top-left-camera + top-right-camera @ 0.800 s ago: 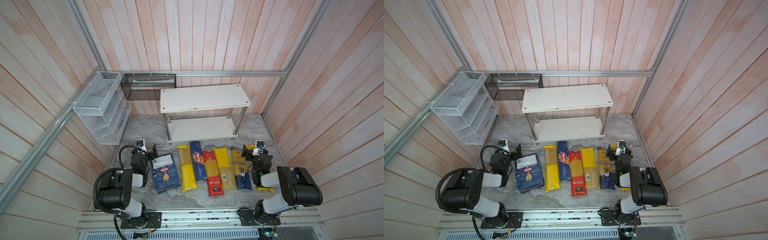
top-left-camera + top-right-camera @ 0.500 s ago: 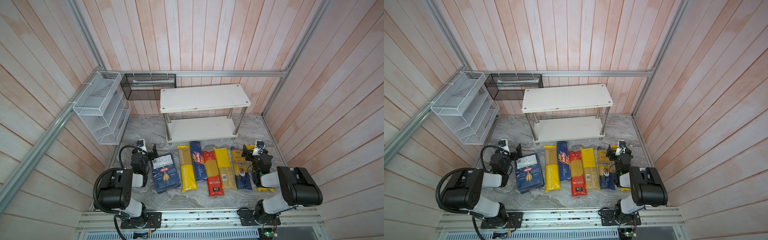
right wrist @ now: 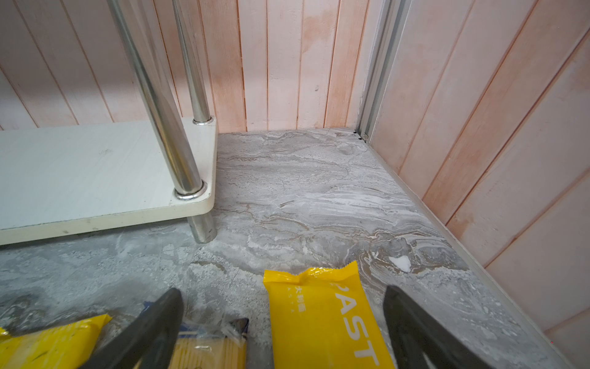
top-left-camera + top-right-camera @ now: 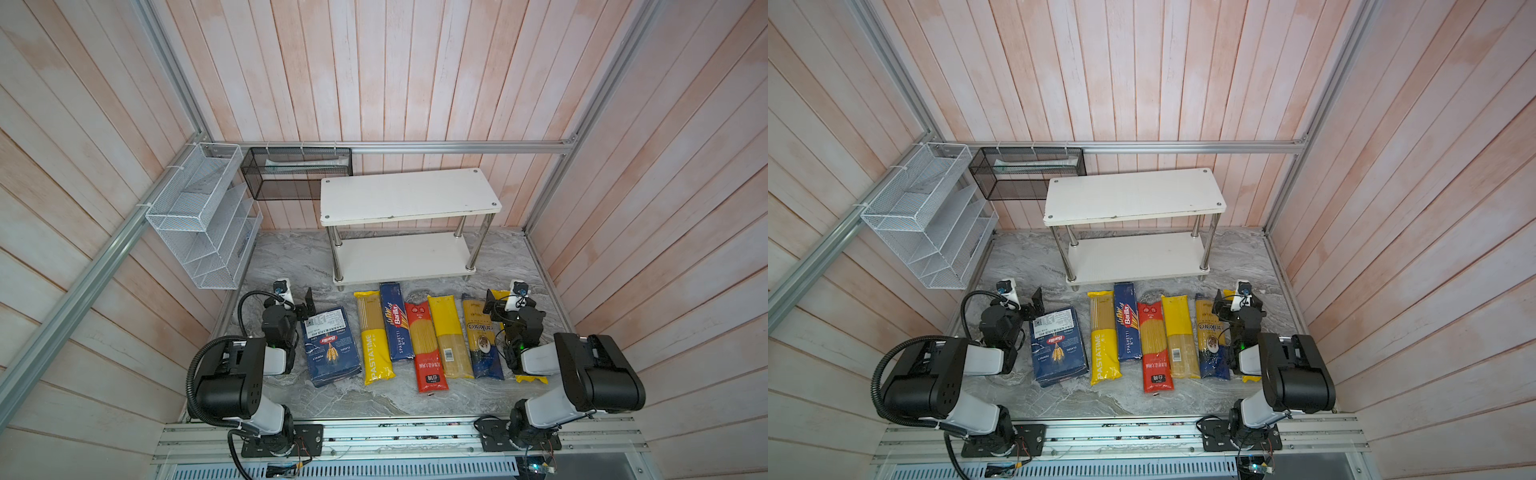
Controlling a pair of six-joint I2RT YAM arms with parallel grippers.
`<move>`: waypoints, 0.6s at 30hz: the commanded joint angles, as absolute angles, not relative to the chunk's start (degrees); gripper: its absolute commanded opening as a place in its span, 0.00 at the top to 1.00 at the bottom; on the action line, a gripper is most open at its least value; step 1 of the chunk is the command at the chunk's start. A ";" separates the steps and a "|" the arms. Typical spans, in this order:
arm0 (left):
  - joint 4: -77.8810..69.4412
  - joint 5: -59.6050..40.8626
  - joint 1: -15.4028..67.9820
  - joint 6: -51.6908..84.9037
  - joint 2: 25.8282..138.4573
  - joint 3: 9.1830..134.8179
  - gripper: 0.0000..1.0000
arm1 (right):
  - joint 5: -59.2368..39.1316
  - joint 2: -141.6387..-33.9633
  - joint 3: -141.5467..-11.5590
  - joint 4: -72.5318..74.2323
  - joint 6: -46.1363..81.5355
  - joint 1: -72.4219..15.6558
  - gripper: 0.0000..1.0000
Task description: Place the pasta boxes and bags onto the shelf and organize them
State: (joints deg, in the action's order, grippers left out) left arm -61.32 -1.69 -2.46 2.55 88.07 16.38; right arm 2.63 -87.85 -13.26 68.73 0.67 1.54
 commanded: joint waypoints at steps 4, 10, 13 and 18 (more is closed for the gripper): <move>-62.93 -1.93 -2.19 1.58 88.45 16.79 0.00 | 1.95 -87.01 -14.41 68.16 1.39 1.76 0.02; -62.93 -1.93 -2.18 1.59 88.41 16.85 0.00 | 1.98 -87.01 -14.41 68.15 1.37 1.71 0.02; -62.98 -1.93 -2.20 1.61 88.34 16.81 0.00 | 1.92 -87.01 -14.41 68.26 1.47 1.84 0.02; -62.87 -1.76 -2.04 1.53 88.36 16.79 0.01 | 1.13 -87.01 -14.40 68.29 1.48 2.18 0.02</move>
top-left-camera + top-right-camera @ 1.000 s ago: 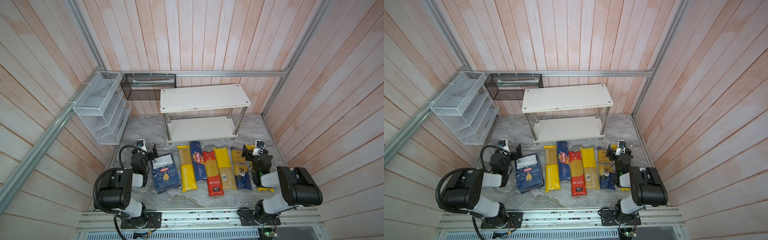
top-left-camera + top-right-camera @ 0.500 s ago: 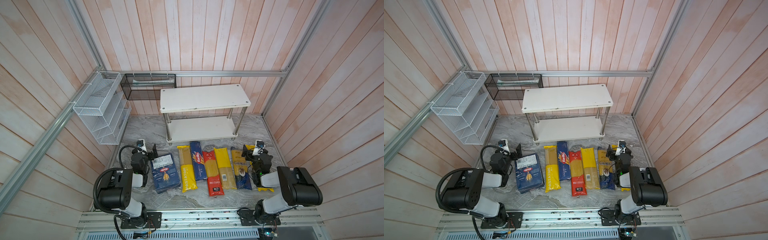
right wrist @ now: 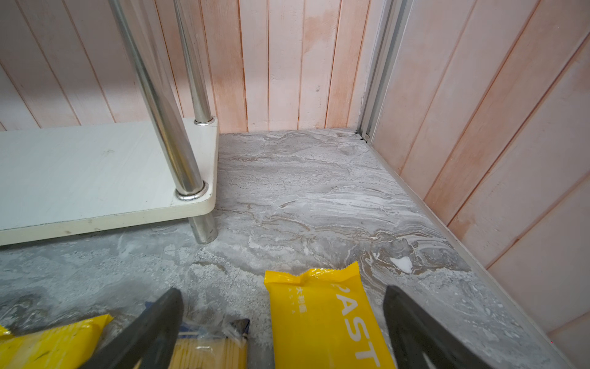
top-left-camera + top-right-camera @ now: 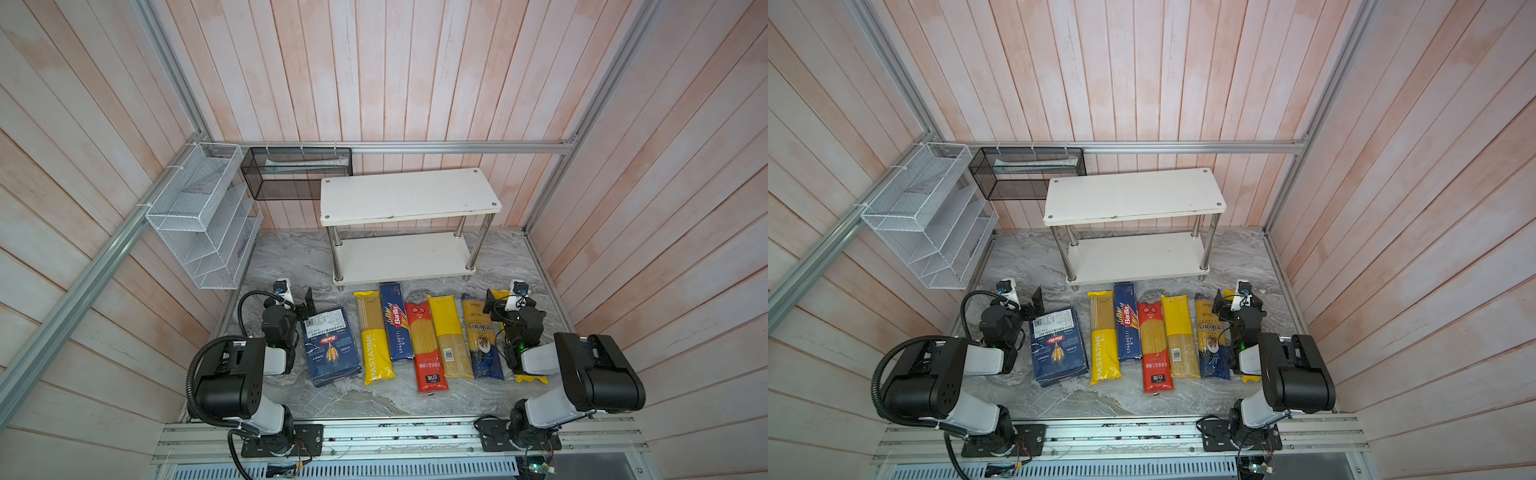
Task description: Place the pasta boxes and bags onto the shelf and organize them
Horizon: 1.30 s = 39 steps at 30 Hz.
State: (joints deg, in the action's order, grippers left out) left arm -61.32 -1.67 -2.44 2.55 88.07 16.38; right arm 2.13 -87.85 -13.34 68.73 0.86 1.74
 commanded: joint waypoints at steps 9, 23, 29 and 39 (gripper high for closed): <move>-58.20 -3.68 -2.07 0.85 85.70 18.20 0.00 | 2.61 -86.41 -15.06 66.72 2.02 2.15 0.06; -34.81 -10.33 -0.16 4.01 70.37 23.72 0.00 | 0.98 -71.74 -31.46 25.45 10.71 -3.90 0.15; -35.07 -13.58 9.57 10.27 61.62 18.43 0.00 | 5.38 -65.94 -33.16 12.28 9.35 -13.48 0.15; -36.79 -7.60 19.64 9.72 61.08 13.90 0.00 | 5.00 -59.90 -32.70 -1.11 11.70 -19.20 0.16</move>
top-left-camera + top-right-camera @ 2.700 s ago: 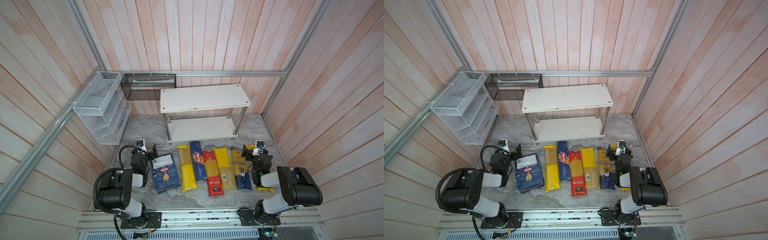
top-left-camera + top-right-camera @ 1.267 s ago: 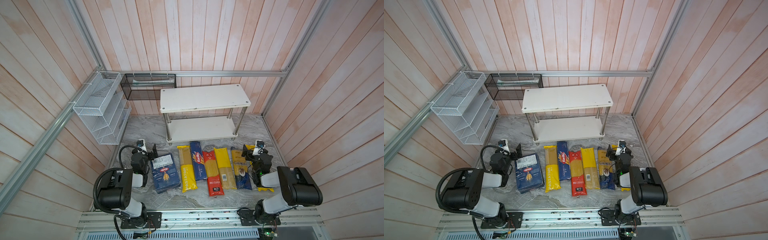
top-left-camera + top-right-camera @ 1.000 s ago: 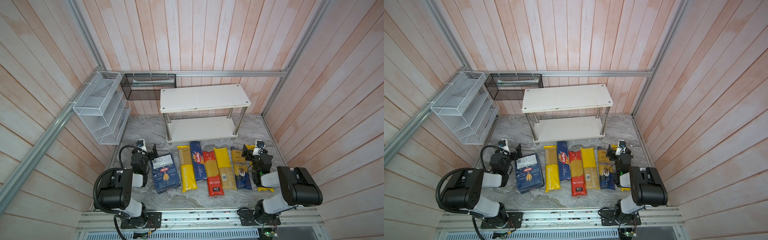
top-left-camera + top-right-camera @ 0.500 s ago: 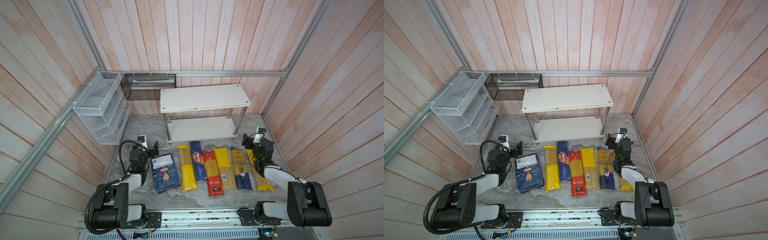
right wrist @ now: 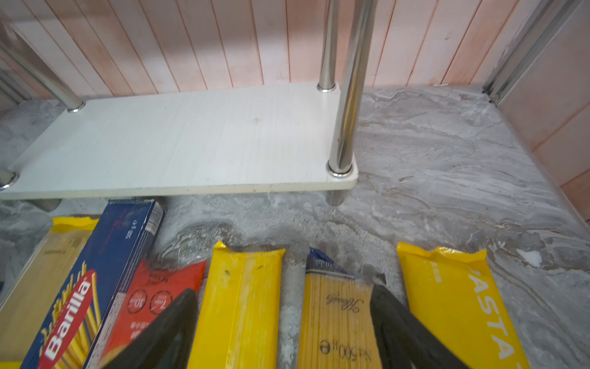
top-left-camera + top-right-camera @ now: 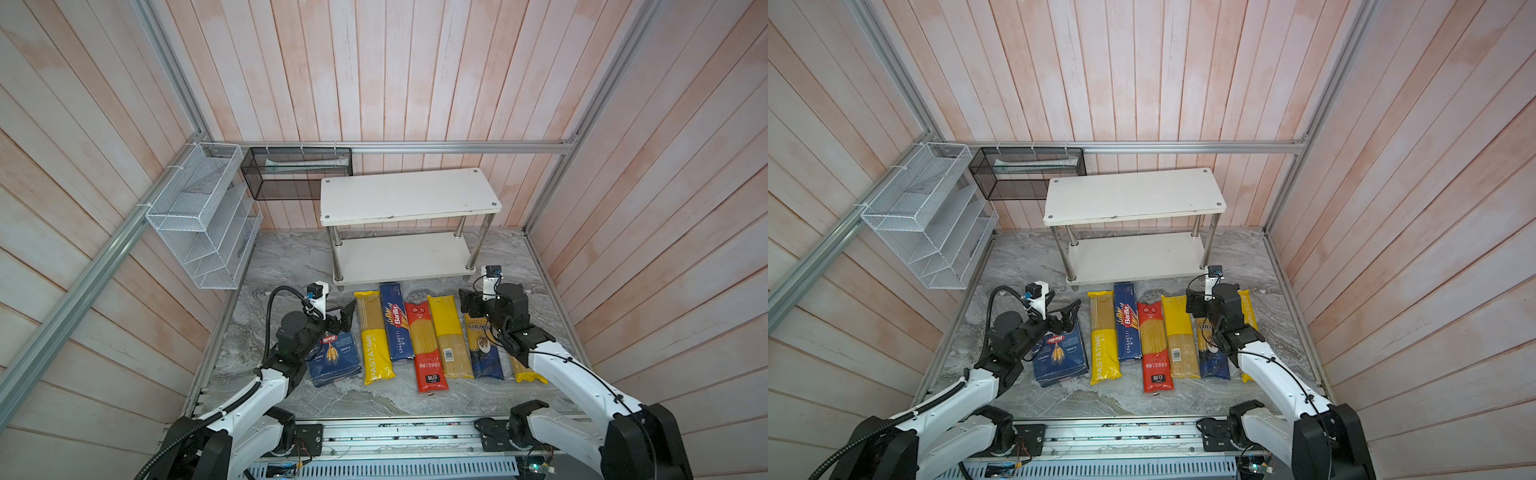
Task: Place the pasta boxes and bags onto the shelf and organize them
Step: 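Lower the right gripper over the yellow bag while the left lowers near the box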
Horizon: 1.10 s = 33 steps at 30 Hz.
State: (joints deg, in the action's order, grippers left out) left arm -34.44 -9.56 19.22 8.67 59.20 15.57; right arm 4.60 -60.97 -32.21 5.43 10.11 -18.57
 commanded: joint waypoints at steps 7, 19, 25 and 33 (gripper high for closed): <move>-32.16 -7.19 19.64 9.65 66.42 18.68 0.01 | 3.65 -59.98 -31.54 -3.99 19.07 -19.96 0.16; -31.94 -5.82 19.69 10.99 63.68 17.37 0.01 | 2.31 -62.51 -30.56 -6.99 24.34 -20.85 0.16; -31.47 -6.09 19.68 11.73 64.25 17.92 0.00 | 0.39 -66.38 -31.65 -8.83 24.19 -23.50 0.16; -31.14 -5.89 19.69 11.69 64.42 18.02 0.01 | -1.64 -71.90 -34.68 -13.34 22.44 -27.15 0.16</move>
State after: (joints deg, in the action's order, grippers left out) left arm -31.62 -6.76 19.53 11.22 64.07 17.06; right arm 0.82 -70.83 -31.88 -10.52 23.55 -26.76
